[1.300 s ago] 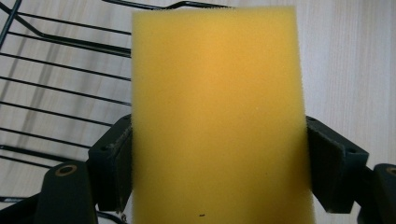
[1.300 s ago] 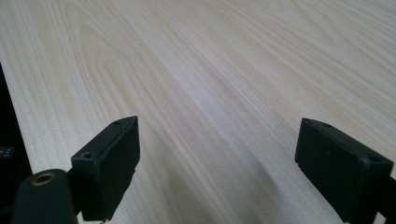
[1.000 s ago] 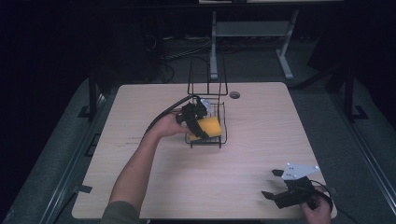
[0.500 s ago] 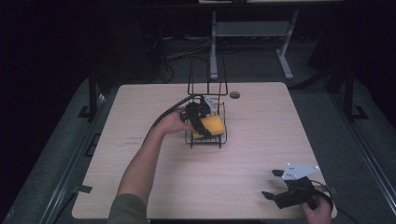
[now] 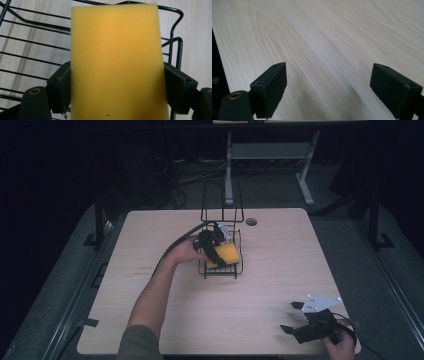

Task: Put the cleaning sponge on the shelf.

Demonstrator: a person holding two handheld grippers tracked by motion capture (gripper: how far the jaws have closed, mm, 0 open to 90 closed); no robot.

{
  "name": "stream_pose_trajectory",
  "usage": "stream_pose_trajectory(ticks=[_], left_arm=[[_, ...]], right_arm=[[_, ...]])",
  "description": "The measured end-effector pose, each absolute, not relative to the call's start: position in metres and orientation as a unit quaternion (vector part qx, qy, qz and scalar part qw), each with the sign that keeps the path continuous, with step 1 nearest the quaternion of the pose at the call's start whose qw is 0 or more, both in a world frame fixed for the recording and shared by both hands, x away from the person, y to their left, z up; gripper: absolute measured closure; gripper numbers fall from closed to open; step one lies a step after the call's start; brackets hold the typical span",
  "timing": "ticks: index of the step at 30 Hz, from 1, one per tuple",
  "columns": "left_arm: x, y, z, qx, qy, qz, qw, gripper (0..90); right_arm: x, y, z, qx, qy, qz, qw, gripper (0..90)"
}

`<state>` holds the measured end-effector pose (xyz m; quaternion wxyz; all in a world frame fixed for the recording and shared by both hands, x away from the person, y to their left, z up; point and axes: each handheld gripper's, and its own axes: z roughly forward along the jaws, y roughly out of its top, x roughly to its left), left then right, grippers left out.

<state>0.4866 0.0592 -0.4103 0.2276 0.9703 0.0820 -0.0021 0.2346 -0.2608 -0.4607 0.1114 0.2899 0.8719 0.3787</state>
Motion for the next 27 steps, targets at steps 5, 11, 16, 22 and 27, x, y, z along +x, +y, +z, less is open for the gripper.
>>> stream_pose_trajectory(ticks=[5,11,16,22,27], left_arm=[[0.486,0.058,-0.410,0.969,0.081,0.004,0.233,20.4],[0.487,0.059,-0.405,0.968,0.081,0.006,0.236,18.5],[0.486,0.060,-0.402,0.969,0.082,0.010,0.233,18.3],[0.483,0.063,-0.395,0.966,0.083,0.022,0.244,18.4],[0.483,0.066,-0.391,0.964,0.086,0.024,0.249,18.4]], right_arm=[[0.235,-0.261,-0.461,0.289,0.872,0.378,0.112,13.7],[0.235,-0.261,-0.461,0.288,0.873,0.378,0.112,13.7],[0.234,-0.260,-0.461,0.288,0.873,0.378,0.112,13.7],[0.234,-0.260,-0.461,0.287,0.873,0.378,0.112,13.7],[0.234,-0.260,-0.461,0.286,0.874,0.378,0.111,13.7]])
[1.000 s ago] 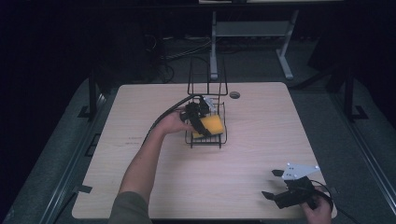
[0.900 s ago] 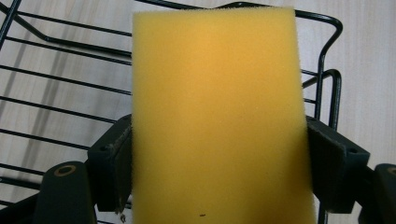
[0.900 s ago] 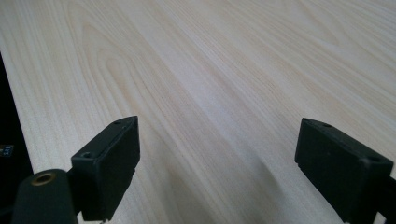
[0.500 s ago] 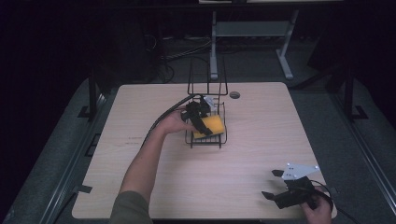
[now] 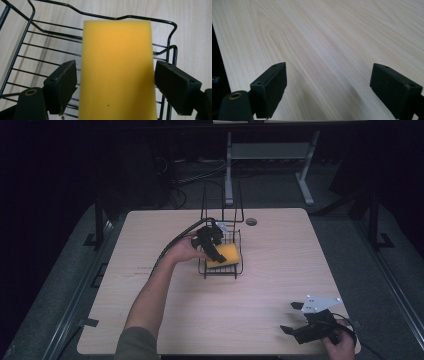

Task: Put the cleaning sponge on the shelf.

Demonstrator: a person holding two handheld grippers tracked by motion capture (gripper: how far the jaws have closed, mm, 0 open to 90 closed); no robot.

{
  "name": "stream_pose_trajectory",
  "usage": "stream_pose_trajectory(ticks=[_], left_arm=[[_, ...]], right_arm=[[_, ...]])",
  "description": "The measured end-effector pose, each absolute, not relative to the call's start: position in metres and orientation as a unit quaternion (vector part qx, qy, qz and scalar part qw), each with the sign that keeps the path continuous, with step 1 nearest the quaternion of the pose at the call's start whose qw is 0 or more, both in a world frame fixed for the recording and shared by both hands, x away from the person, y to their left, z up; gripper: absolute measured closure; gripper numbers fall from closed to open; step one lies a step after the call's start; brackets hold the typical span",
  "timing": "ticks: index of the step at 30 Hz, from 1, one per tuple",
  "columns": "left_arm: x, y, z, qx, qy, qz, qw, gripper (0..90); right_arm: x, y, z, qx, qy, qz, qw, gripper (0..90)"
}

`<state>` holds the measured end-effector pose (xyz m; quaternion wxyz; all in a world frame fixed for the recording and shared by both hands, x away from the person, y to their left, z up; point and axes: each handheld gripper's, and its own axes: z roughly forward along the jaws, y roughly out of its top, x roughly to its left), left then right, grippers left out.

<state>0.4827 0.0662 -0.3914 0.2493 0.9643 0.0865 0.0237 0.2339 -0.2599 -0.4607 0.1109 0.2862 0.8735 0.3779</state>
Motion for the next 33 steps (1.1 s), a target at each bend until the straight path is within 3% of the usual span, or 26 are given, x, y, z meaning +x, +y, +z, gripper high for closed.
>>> stream_pose_trajectory(ticks=[17,33], left_arm=[[0.475,0.068,-0.381,0.960,0.078,0.042,0.266,18.5],[0.445,0.077,-0.373,0.955,0.057,0.065,0.284,19.2]], right_arm=[[0.233,-0.259,-0.461,0.284,0.875,0.375,0.111,13.7],[0.233,-0.257,-0.460,0.284,0.875,0.378,0.108,13.7]])
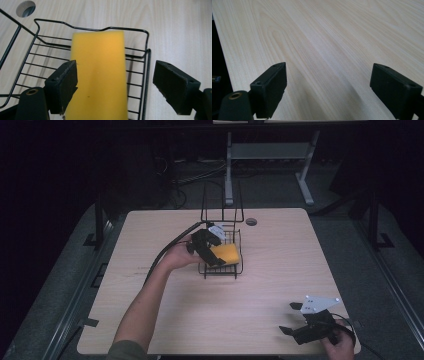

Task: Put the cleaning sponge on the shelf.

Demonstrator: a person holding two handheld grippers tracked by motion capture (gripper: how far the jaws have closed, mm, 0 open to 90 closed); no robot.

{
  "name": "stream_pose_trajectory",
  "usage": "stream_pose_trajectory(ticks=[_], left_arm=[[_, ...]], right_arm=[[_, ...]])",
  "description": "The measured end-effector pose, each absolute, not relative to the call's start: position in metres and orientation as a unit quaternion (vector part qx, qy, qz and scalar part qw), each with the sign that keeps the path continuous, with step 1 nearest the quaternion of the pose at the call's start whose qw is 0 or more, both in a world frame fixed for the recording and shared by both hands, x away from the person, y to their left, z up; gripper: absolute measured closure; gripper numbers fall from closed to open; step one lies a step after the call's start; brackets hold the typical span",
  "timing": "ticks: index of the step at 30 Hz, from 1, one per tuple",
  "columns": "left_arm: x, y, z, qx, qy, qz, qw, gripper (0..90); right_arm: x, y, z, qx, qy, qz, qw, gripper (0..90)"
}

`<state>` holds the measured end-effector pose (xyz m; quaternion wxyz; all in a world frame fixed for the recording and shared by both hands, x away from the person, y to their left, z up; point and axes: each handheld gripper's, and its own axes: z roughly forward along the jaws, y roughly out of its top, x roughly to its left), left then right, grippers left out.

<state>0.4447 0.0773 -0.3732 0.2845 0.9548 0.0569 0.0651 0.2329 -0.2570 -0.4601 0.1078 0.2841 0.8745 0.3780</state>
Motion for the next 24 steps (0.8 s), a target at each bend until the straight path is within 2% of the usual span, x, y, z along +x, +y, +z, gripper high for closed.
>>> stream_pose_trajectory(ticks=[24], left_arm=[[0.383,0.097,-0.374,0.958,0.034,0.072,0.274,19.0]], right_arm=[[0.230,-0.256,-0.458,0.282,0.874,0.379,0.115,13.7]])
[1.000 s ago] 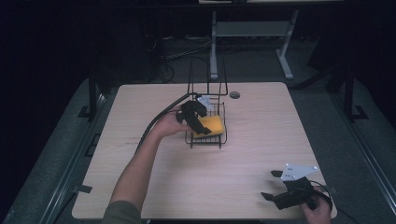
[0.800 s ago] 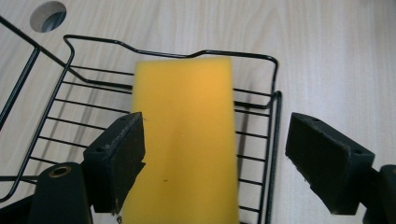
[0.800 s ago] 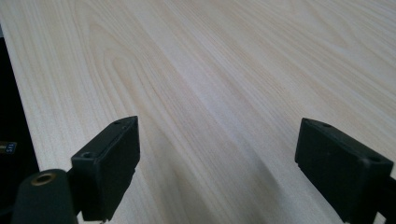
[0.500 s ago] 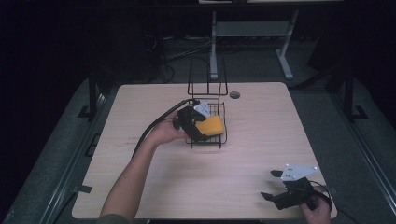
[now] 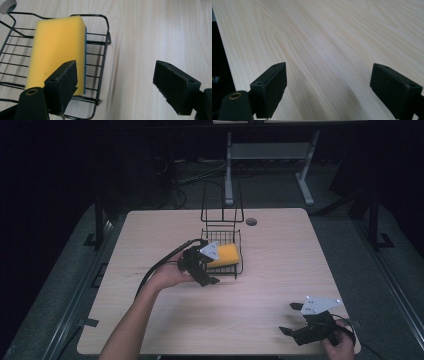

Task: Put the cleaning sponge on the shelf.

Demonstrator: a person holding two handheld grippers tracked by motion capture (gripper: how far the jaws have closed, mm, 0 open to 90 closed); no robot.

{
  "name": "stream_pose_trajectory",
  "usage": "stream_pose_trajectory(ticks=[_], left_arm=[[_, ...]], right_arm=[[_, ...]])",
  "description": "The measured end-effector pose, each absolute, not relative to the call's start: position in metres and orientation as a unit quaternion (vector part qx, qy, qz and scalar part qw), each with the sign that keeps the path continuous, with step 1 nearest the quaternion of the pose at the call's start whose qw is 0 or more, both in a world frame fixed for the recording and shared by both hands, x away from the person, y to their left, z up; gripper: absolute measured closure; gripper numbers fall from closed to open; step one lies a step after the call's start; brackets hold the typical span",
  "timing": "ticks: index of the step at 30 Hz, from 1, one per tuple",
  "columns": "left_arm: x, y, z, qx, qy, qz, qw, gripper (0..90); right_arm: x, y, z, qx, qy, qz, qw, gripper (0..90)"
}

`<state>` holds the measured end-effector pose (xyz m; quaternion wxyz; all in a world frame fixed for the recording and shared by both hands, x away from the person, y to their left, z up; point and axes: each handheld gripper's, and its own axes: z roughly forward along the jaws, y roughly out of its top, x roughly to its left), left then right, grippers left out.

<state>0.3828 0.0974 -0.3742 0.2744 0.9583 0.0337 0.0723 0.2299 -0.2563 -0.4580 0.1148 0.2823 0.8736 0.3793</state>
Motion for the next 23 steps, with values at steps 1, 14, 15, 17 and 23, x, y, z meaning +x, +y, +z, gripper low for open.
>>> stream_pose_trajectory(ticks=[1,14,15,17,23], left_arm=[[0.382,0.098,-0.374,0.959,0.034,0.071,0.273,18.9],[0.354,0.114,-0.373,0.954,0.040,0.079,0.286,19.1],[0.351,0.116,-0.372,0.954,0.042,0.081,0.286,19.1],[0.345,0.119,-0.372,0.952,0.043,0.084,0.290,19.1],[0.323,0.128,-0.373,0.951,0.049,0.082,0.293,18.9]], right_arm=[[0.230,-0.256,-0.458,0.282,0.874,0.379,0.115,13.7],[0.229,-0.254,-0.458,0.283,0.875,0.376,0.117,13.7],[0.229,-0.254,-0.458,0.282,0.875,0.377,0.116,13.7],[0.229,-0.253,-0.458,0.280,0.875,0.376,0.117,13.7],[0.227,-0.253,-0.457,0.281,0.874,0.378,0.121,13.7]])
